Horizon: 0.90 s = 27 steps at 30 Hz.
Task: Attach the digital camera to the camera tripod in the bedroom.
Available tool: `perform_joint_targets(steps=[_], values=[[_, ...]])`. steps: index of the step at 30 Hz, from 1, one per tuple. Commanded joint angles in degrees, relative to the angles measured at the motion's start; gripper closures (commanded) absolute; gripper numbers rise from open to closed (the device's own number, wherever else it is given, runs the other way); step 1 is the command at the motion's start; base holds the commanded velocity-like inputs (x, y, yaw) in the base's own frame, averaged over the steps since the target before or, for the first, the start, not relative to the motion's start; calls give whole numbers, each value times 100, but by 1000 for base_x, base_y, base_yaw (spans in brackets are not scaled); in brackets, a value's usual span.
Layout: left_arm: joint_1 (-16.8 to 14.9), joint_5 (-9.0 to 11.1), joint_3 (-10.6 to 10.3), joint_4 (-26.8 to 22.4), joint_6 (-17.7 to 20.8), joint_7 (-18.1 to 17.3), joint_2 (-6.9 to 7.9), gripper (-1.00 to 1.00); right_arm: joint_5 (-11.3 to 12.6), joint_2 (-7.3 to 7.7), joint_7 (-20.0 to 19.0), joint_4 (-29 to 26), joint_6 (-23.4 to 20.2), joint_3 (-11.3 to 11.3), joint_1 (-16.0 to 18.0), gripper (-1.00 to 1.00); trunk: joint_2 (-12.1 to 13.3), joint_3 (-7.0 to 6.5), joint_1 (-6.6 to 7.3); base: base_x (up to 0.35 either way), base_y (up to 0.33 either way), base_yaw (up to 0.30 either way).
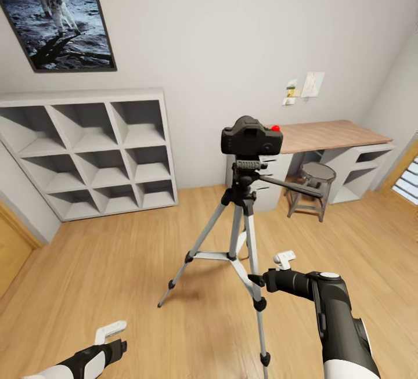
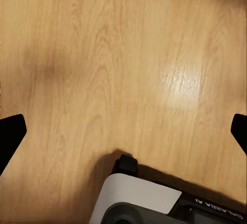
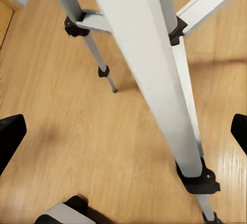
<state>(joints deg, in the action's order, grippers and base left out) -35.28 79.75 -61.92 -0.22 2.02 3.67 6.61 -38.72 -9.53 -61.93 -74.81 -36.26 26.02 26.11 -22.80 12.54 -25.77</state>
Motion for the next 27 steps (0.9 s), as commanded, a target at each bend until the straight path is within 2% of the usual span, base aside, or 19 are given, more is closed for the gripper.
perform_joint_targets(steps=[1,17,27], values=[[-5,41,-48,-4,23,19,0,-100,-39,-6,-48,-7,-27,17,8,-100,-12,11,-1,-154,0,0],[-5,42,-48,-4,25,22,0,-100,-39,-13,-55,-7,2,1,8,-100,-12,11,-1,-50,0,0],[-5,42,-48,-4,30,22,0,-100,-39,-14,-56,-7,-13,0,8,-100,-12,11,-1,-255,0,0]])
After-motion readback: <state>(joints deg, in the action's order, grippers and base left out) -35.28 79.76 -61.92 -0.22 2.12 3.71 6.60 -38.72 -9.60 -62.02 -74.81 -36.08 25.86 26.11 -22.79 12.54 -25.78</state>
